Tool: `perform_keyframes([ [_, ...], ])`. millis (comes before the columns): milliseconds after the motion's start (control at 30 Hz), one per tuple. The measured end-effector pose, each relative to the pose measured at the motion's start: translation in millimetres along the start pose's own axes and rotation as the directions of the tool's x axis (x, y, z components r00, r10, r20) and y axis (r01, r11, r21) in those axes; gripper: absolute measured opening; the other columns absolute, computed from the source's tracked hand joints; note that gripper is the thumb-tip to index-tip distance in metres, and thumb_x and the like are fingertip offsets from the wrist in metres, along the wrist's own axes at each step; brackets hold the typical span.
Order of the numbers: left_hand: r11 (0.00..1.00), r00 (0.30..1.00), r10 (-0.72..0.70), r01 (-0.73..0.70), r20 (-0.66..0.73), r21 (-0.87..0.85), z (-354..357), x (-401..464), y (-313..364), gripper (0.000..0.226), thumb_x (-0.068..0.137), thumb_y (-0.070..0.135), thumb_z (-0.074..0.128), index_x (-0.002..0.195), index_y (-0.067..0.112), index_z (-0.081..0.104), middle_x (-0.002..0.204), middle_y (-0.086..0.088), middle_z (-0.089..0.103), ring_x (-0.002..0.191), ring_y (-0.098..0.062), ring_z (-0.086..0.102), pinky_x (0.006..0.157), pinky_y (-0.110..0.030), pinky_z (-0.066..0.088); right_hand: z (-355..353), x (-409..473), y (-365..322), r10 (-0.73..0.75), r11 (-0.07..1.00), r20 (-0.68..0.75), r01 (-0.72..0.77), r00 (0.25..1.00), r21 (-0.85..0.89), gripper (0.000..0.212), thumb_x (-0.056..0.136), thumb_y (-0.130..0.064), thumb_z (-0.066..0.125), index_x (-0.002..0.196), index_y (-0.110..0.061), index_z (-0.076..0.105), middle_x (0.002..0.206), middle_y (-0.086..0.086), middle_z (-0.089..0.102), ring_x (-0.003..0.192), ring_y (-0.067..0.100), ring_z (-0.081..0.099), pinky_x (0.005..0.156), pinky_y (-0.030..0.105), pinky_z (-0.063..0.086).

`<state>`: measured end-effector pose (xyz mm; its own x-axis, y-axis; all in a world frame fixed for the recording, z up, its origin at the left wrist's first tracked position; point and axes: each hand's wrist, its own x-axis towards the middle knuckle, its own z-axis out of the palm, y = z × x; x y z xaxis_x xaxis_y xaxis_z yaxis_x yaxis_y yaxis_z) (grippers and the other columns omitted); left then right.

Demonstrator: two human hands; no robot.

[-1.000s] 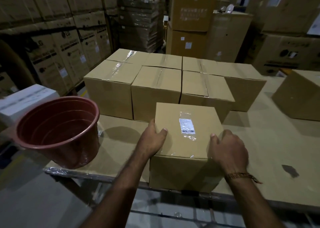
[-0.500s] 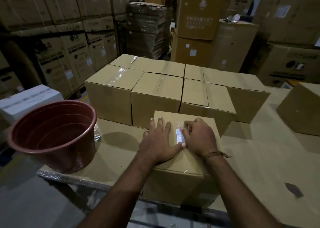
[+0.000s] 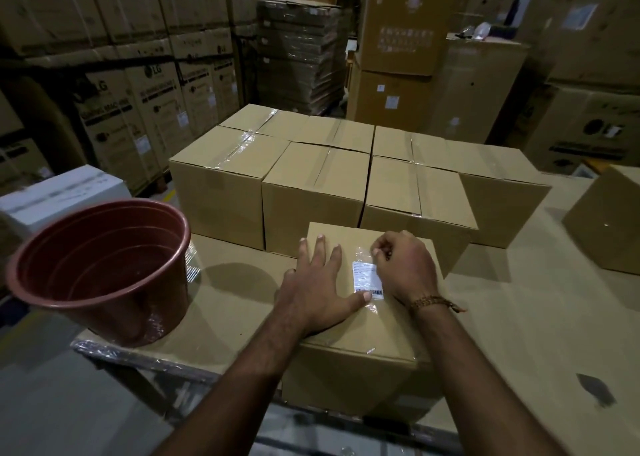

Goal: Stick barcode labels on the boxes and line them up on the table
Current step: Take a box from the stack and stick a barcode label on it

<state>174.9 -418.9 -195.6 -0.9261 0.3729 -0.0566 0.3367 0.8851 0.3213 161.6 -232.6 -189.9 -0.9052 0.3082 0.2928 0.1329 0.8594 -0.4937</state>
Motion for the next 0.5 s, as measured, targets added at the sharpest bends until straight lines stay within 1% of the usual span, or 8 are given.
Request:
perform_keyframes([
  [100,1.0,1.0,0.004,-0.004,-0.011,0.012,1.4,0.4,-0.2,0.11,0.086,0.091,0.038,0.169,0.029,0.0,0.176,0.002,-0.018,0.16,-0.028,-0.021,0.122,-0.06,0.026,6.2,-1.8,2.2,-0.02,1.0,-0.03,0.02,0.999,-0.019,0.013,0.091,-0.019,0.064,0.084,-0.028,0.067,0.092,-0.008,0.059,0.08,0.02,0.062,0.066,0.029,0.04],
  [233,1.0,1.0,0.006,-0.005,-0.017,0.024,3.4,0.2,-0.1,0.11,0.086,0.091,0.039,0.169,0.029,0.0,0.176,0.001,-0.017,0.16,-0.029,-0.02,0.122,-0.06,0.026,10.6,-5.0,4.7,-0.047,0.998,-0.061,0.044,0.997,-0.043,0.013,0.096,-0.019,0.062,0.087,-0.028,0.064,0.097,-0.005,0.059,0.078,0.023,0.059,0.066,0.03,0.037],
  [400,1.0,1.0,0.002,-0.002,-0.022,0.013,3.4,-0.6,-1.2,0.111,0.085,0.091,0.04,0.169,0.029,0.001,0.176,0.001,-0.017,0.161,-0.028,-0.019,0.122,-0.06,0.026,11.5,-6.8,6.4,-0.064,0.998,-0.079,0.062,0.995,-0.026,0.014,0.099,-0.02,0.061,0.088,-0.029,0.063,0.097,-0.006,0.059,0.079,0.021,0.059,0.067,0.033,0.046],
  [500,1.0,1.0,0.002,-0.002,-0.027,0.002,2.5,-1.3,-0.3,0.111,0.086,0.09,0.041,0.169,0.029,0.001,0.176,0.002,-0.017,0.161,-0.028,-0.02,0.122,-0.06,0.025,11.5,-5.9,8.8,-0.064,0.998,-0.076,0.065,0.995,0.01,0.013,0.097,-0.02,0.062,0.087,-0.028,0.063,0.096,-0.006,0.059,0.079,0.022,0.059,0.065,0.032,0.041],
])
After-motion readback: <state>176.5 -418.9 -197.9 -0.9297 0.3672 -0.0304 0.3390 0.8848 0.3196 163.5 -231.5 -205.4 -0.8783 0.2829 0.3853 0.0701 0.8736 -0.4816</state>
